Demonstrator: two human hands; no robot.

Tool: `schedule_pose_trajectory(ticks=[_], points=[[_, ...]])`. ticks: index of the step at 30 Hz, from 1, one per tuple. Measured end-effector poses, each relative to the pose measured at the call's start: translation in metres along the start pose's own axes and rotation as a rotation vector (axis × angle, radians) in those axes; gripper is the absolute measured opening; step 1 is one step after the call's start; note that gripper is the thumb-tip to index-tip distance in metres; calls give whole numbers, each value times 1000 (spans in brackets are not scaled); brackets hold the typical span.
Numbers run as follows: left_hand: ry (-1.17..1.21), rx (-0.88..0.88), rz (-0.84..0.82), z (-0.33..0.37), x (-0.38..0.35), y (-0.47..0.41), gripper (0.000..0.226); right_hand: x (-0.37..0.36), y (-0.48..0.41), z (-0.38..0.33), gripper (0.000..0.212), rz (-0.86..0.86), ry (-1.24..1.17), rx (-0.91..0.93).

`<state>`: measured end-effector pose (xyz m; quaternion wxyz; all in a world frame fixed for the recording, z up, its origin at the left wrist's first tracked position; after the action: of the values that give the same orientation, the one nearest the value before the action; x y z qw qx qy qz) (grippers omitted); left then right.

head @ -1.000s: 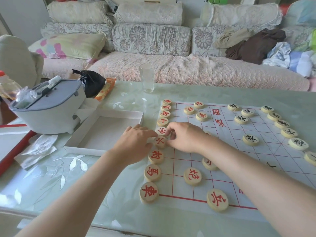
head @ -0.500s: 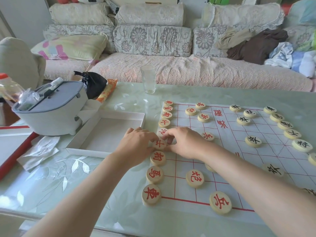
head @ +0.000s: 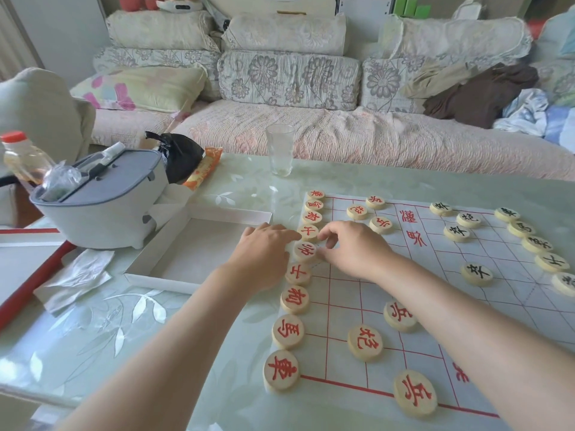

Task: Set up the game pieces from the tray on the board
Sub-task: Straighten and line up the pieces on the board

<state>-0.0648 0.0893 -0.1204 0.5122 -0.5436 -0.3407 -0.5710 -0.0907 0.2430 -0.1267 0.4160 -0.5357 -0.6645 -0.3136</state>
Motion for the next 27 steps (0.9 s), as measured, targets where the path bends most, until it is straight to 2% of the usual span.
schedule_pose_trajectory(ticks=[4, 13, 17, 21, 24, 27], points=[[-24, -47, -26, 2, -7, -7, 54, -15, -6, 2, 34, -45, -2, -6], [-24, -26, -36, -6, -9, -8, 46, -23, -12, -1, 41, -61, -35, 46], [-48, -7, 12, -7, -5, -9, 41, -19, -12, 0, 34, -59, -60, 41], [-71, 44, 144, -15, 11, -17, 42, -1, -22, 4, 24, 45, -76, -2], [-37, 83, 96, -22, 7, -24, 40, 7, -31, 5, 26, 104, -6, -66], [-57, 29, 55, -14, 0, -31, 48, 3, -39, 6, 38, 76, 37, -150]])
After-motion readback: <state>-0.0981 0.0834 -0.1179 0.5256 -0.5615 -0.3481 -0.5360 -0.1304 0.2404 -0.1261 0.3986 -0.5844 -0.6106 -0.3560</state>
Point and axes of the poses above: each hand's wrist, its own y-axis away from the middle knuckle, its own x-axis out of the back of the hand, z = x × y, the point moved 8 cm from there along -y, towards the middle knuckle, and after that the axes turned 2 degrees about -y, right-handed, at the moved point
